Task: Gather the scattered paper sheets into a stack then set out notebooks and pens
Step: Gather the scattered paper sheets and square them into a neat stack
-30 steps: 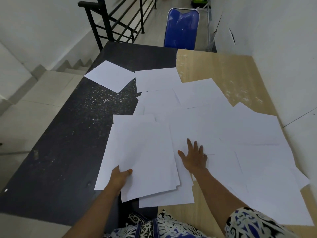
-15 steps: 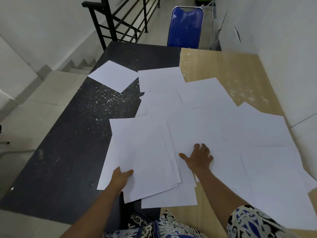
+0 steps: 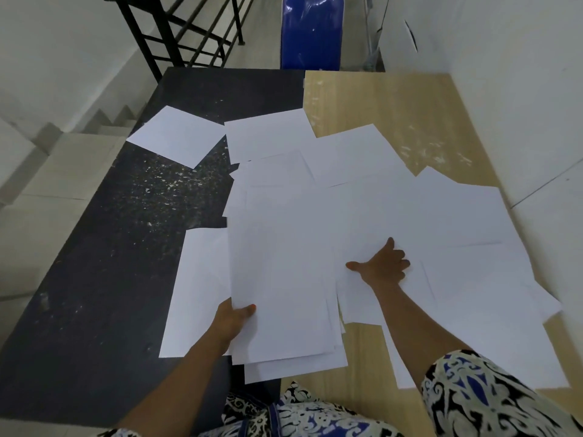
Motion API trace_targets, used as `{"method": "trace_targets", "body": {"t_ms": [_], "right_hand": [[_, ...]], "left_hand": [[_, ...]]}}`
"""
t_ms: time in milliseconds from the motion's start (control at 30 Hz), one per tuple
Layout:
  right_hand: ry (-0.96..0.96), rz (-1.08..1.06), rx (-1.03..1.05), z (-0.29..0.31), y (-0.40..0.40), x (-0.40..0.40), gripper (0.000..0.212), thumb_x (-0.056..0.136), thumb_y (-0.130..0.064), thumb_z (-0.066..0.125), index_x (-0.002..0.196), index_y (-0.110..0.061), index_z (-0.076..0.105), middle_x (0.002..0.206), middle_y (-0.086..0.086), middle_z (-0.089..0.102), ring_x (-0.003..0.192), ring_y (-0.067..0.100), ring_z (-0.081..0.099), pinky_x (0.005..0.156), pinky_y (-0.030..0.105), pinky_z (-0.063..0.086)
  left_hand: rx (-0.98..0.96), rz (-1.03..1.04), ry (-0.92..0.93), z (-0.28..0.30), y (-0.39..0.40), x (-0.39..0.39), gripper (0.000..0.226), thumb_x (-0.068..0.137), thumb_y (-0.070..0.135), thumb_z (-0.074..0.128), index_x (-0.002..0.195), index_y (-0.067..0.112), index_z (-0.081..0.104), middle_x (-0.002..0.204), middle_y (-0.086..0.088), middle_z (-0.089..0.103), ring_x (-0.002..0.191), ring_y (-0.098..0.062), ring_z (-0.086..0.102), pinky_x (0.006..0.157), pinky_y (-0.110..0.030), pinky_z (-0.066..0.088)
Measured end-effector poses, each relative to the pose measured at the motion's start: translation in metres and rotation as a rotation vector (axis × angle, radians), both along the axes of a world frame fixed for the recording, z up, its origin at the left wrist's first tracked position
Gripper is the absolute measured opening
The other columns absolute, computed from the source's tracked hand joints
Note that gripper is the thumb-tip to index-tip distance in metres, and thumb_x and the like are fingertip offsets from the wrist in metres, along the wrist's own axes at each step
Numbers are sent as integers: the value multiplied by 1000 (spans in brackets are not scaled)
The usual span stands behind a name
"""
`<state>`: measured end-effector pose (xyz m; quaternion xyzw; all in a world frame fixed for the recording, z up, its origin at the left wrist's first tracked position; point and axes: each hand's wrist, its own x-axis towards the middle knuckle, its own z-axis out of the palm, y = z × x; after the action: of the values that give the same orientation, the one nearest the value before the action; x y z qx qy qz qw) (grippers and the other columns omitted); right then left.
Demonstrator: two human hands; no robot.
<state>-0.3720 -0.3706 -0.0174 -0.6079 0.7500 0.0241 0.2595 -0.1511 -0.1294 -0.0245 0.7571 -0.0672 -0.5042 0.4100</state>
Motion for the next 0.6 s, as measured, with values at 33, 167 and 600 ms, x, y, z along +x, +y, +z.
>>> {"method": "trace_targets", "body": {"t_ms": [33, 167, 600], "right_hand": [[-19, -13, 6, 0, -3, -1, 128, 60, -49, 87, 151, -16, 3, 146, 22, 24, 133, 39, 28, 104, 51, 36], [-24, -71, 46, -2, -8, -8, 115, 61, -48, 86, 146, -11, 18, 142, 21, 30, 131, 37, 33, 102, 50, 36], [-30, 92, -15, -9, 10, -14, 125, 70, -64, 72, 152, -9, -6, 160, 19, 2, 147, 37, 5, 116, 52, 17]], "left_hand": [[-2, 12, 11, -1, 1, 0, 43, 89, 10, 67, 131, 5, 55, 115, -11, 65, 96, -27, 63, 85, -38, 51], [-4, 23, 23, 0, 1, -1, 42, 89, 11, 67, 130, 7, 55, 117, -11, 64, 98, -27, 62, 88, -39, 50], [-18, 21, -12, 3, 7, -9, 44, 90, 11, 66, 132, 3, 53, 121, -15, 63, 100, -29, 61, 87, -38, 50]]}}
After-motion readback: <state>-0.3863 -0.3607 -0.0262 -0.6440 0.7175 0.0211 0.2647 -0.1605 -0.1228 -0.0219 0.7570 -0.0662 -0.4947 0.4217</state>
